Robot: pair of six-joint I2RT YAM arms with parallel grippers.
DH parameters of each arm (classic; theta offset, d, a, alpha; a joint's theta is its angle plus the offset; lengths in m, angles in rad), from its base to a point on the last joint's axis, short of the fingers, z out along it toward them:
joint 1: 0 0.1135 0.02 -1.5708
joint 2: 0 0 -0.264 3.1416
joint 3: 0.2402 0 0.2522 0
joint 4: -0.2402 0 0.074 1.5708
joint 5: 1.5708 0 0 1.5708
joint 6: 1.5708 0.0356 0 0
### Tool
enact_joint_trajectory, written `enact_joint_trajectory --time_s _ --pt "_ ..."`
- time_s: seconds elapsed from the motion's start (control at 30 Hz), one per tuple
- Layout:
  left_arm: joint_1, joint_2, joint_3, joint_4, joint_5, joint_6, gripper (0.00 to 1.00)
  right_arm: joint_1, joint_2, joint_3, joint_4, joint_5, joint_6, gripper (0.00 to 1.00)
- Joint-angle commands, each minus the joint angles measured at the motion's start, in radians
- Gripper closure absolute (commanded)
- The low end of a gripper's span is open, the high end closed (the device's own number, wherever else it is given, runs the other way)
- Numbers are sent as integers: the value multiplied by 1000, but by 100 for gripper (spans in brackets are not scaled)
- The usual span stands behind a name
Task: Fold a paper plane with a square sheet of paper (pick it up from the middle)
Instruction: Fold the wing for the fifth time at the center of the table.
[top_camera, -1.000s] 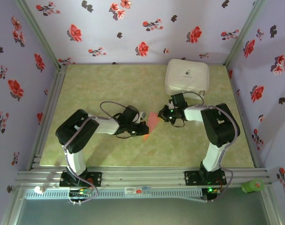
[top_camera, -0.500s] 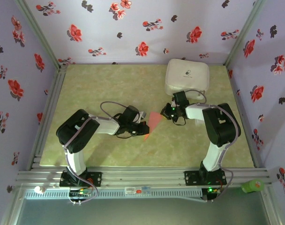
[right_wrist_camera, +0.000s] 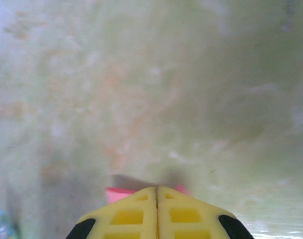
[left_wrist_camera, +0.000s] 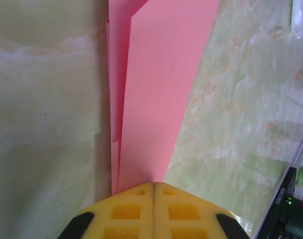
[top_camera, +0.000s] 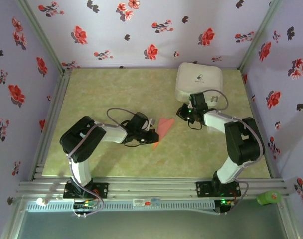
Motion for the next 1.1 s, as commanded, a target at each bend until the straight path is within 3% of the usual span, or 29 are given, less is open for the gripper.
enact_joint_trajectory --time_s 0.0,0.27,0.53,0.7,1.07 --pt "-16 40 -43 -131 -16 -15 100 32 -7 -60 138 -125 56 93" --pt "-16 31 -42 -133 -19 -15 100 119 40 -68 154 -167 65 93" --pt "-17 38 -44 -125 -19 -16 100 129 67 -47 136 -174 58 93" --pt "-16 41 -53 -113 -20 -22 100 140 102 -28 172 -248 55 93" --pt "-16 23 -36 -133 -12 -19 100 126 156 -52 45 -128 -12 97"
